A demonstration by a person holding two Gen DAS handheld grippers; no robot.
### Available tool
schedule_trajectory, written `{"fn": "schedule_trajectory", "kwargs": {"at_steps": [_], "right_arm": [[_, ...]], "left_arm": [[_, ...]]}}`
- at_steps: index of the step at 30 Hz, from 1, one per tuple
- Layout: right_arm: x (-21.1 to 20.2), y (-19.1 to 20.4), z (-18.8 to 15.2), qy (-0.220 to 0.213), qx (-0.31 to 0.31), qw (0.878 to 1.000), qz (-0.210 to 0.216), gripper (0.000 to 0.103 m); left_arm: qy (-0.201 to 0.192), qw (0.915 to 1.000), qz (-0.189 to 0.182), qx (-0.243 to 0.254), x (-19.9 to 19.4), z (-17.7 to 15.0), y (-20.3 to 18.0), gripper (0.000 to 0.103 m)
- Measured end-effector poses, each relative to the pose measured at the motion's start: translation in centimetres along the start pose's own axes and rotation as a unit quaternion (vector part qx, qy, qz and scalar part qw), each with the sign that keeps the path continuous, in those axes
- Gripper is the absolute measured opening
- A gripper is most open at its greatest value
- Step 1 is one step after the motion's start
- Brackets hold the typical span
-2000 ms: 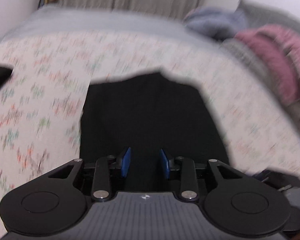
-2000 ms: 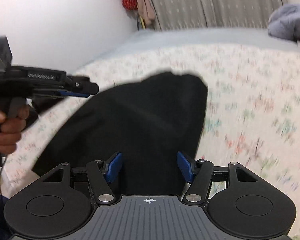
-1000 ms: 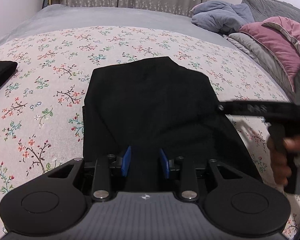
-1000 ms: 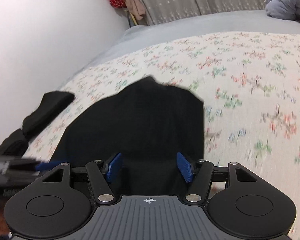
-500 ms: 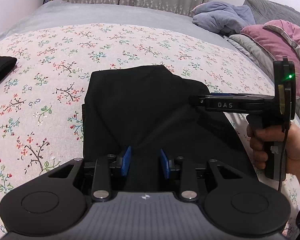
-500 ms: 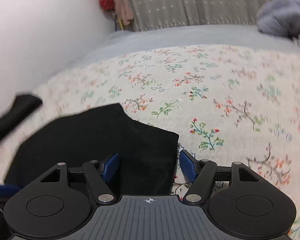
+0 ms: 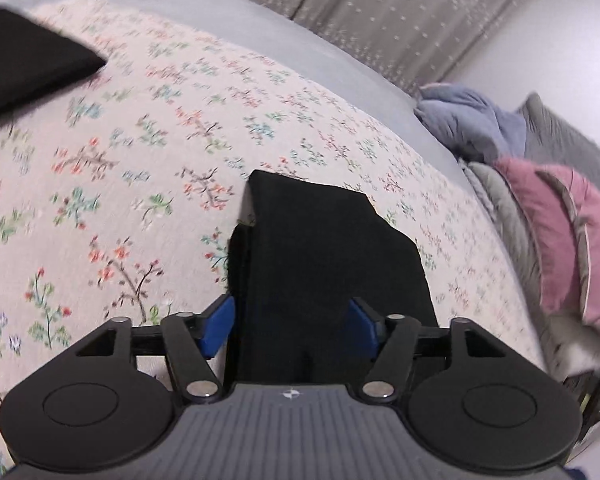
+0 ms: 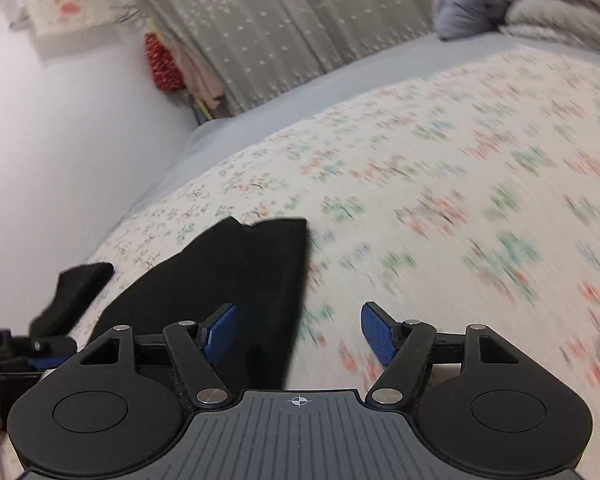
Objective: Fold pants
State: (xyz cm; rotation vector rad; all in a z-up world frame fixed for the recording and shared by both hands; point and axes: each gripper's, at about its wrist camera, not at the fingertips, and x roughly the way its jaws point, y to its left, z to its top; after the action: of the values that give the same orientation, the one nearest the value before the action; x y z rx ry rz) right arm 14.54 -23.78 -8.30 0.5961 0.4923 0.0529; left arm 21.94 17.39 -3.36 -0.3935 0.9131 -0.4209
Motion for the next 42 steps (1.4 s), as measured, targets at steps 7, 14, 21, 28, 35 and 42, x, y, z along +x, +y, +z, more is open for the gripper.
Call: {"fn": "schedule_trajectory", "kwargs": {"at_steps": [7,14,21,28,35,42], "right_arm": [[-1.1,0.1,-1.5,0.027,0.046,0.996,0.066,0.071],[0.0,1.6,-2.6,0.051,0.054,0.994,0.086,0.069],[0.9,1.3,-2.2,0.056,0.075,0.991,0.096,0.068],[1.7,2.0,-2.4,0.057,0.059,0.992,0.092,0.068],[1.6,1.5,-2.5,0.053,0.063,0.993,0.089,0.057],[2.1,2.7,-2.9,0.049,0.029,0.997,0.047,0.031]], "left_arm": [[0.017,0.9994,-0.016,-0.025,1.9,0.1,0.8,0.083],[0.044,0.9974,-0.03,-0.047,3.7,-0.1,1.6,0.095],[0.055,0.9976,-0.02,-0.037,4.5,-0.2,0.5,0.103],[0.074,0.9939,0.07,0.042,5.3,-0.6,-2.8,0.103],[0.073,0.9949,0.065,0.026,6.1,-0.6,-2.6,0.103],[0.039,0.9971,0.065,0.001,5.2,-0.4,-2.6,0.067]]}}
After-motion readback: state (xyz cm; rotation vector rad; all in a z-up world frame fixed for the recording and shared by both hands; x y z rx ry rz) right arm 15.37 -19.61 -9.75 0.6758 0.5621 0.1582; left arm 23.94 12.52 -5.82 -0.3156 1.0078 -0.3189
